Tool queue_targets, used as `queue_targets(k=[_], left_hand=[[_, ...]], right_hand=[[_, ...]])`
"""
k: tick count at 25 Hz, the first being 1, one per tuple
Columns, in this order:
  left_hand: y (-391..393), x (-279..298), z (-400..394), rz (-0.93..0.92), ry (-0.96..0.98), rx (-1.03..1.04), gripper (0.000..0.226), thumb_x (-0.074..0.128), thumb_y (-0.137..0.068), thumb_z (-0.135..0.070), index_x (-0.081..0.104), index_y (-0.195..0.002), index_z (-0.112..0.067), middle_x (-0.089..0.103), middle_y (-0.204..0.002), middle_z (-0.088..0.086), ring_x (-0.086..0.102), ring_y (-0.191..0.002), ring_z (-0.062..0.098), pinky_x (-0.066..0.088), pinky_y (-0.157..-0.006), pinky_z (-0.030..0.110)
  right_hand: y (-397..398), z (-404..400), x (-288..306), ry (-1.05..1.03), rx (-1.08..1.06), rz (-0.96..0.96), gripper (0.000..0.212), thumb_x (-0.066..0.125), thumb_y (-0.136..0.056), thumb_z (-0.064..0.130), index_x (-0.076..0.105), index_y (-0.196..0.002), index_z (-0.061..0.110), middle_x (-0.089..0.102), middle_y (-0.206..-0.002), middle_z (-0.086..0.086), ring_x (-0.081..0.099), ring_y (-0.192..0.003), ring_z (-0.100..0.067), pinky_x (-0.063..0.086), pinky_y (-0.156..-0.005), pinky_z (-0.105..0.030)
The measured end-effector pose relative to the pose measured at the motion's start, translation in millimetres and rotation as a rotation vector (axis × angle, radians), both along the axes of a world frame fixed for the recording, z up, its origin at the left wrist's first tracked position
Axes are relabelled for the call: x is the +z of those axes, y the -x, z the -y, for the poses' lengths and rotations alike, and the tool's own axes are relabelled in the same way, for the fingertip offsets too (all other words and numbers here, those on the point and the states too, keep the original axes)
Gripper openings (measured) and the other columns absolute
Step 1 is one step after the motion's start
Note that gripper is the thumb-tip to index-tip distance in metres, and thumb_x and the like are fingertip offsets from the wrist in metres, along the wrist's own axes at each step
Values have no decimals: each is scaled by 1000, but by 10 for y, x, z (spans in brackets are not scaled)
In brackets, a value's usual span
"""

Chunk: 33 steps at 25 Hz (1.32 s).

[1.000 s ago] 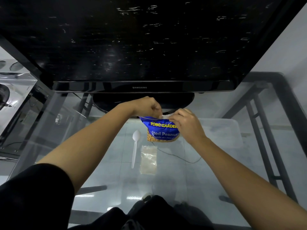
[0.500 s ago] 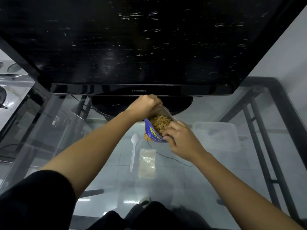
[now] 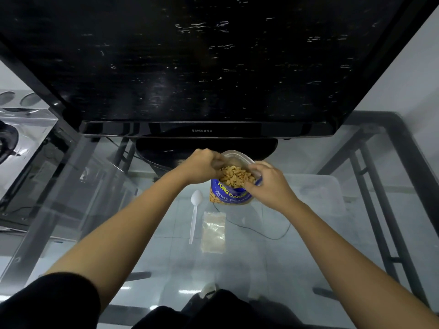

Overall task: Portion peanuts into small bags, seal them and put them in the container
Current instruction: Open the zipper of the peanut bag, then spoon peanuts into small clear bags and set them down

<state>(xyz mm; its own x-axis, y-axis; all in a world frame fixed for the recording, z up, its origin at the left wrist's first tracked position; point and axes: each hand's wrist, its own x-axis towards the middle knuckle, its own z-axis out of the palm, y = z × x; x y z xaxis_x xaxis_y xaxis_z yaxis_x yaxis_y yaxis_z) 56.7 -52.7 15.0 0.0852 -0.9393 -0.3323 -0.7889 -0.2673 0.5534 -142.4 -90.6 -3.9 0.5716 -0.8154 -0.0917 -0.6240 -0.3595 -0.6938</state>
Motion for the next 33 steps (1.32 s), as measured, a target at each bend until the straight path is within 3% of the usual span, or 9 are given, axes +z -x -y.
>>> queue_targets(k=[5, 7, 10, 13, 16, 24, 28, 31, 33], left_hand=[[93, -50, -72, -92, 3, 95, 51, 63, -83, -12, 47, -132, -15, 53, -129, 9, 54, -112, 22, 52, -86, 31], [144, -23, -131, -111, 159, 146, 43, 59, -87, -17, 49, -129, -15, 53, -127, 7, 53, -109, 18, 48, -83, 26], [125, -111, -390, -90, 457, 476, 28, 54, -91, -17, 58, -118, -9, 62, -114, 8, 56, -96, 13, 40, -77, 17], [63, -559, -830, 91, 90, 498, 23, 54, -91, -16, 63, -107, -3, 68, -105, 18, 62, -98, 31, 43, -80, 29], [166, -935, -1251, 197, -205, 444, 33, 58, -88, -25, 58, -112, -2, 65, -112, 18, 57, -107, 33, 44, -88, 34], [403, -1075, -1292, 298, -185, 501, 24, 53, -90, -17, 59, -101, 3, 66, -103, 19, 62, -94, 33, 47, -75, 33], [417, -1045, -1250, 284, -191, 521, 15, 52, -88, -9, 59, -90, 4, 65, -94, 19, 62, -86, 32, 41, -66, 28], [328, -976, -1232, 189, -149, 617, 22, 55, -83, -9, 48, -63, -4, 59, -74, 17, 51, -67, 26, 40, -61, 29], [259, -847, -1188, 29, -10, 745, 23, 57, -82, -15, 50, -62, -5, 56, -64, 11, 51, -66, 27, 41, -60, 30]], right_hand=[[-1, 39, 89, -128, 34, -38, 66, 65, -81, 19, 36, -138, 7, 37, -141, -3, 41, -126, -18, 36, -87, -19], [-7, 55, 102, -139, 62, -56, 66, 64, -84, 23, 33, -140, 9, 34, -144, -3, 39, -128, -19, 36, -87, -21], [25, 58, 103, -154, 62, -27, 64, 60, -88, 31, 31, -142, 12, 33, -146, -2, 38, -129, -19, 37, -87, -21], [25, 55, 98, -180, 40, -2, 64, 59, -88, 35, 31, -141, 12, 32, -147, -2, 38, -129, -19, 40, -88, -24], [5, 61, 86, -195, 20, -5, 64, 59, -88, 35, 32, -141, 12, 32, -146, -2, 39, -128, -19, 44, -84, -25], [6, 54, 65, -268, -21, 46, 62, 60, -88, 32, 32, -141, 13, 33, -145, -1, 41, -122, -15, 50, -76, -27], [11, 55, 47, -253, -7, 50, 62, 59, -88, 32, 32, -141, 13, 32, -145, -1, 39, -117, -11, 46, -67, -17], [14, 62, 37, -250, 0, 54, 62, 59, -88, 32, 32, -141, 14, 32, -145, -1, 40, -122, -14, 46, -68, -17], [21, 64, 27, -249, 3, 54, 62, 59, -89, 32, 32, -141, 14, 32, -146, -2, 40, -126, -17, 48, -75, -23]])
